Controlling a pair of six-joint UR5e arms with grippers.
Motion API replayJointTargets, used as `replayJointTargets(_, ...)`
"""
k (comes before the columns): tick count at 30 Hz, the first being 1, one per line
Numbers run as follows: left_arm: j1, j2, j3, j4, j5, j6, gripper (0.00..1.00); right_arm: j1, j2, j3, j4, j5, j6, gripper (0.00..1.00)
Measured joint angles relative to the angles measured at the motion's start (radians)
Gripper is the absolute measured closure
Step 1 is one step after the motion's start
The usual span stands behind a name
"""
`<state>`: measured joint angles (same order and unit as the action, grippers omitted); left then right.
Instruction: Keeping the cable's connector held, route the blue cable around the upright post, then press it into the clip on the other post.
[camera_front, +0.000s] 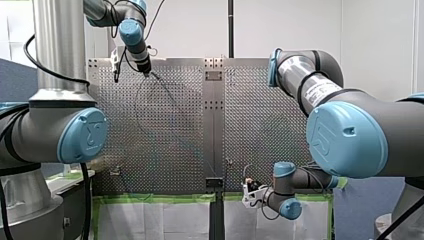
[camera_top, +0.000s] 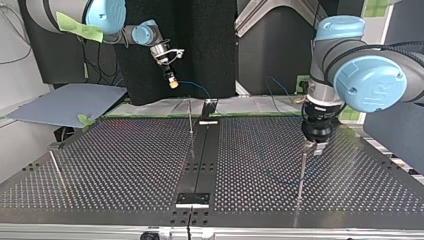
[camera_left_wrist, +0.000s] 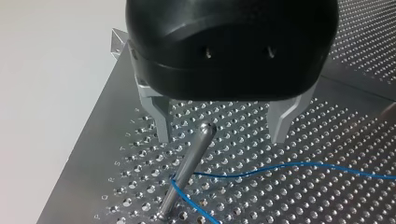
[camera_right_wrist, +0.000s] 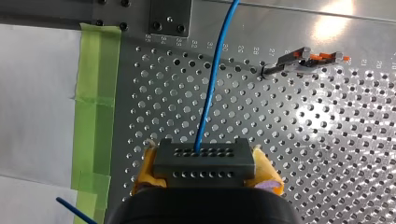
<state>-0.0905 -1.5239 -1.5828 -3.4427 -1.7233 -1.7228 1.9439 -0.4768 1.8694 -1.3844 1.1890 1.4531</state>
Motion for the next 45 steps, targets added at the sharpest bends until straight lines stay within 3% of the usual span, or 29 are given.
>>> replayJointTargets(18, 0.005, 0.000, -0.001, 0.007, 0.000, 0.005, 0.00, 0.000, 0.000, 0.000, -0.007, 0.000, 0.007, 1.00)
replayJointTargets(24, -0.002, 0.000, 0.000, 0.010, -0.015, 0.042, 0.00, 0.000, 0.000, 0.000, -0.007, 0.000, 0.007, 1.00)
replayJointTargets(31, -0.033, -0.001, 0.000, 0.047, -0.076, 0.115, 0.00, 0.001, 0.000, 0.000, -0.009, 0.000, 0.008, 1.00)
replayJointTargets(35, -0.051, -0.002, 0.000, 0.067, -0.085, 0.150, 0.00, 0.003, 0.000, 0.000, -0.011, 0.000, 0.008, 1.00)
replayJointTargets(45, -0.114, -0.053, 0.001, 0.132, -0.095, 0.149, 0.00, 0.006, 0.000, -0.002, -0.011, 0.000, 0.006, 1.00)
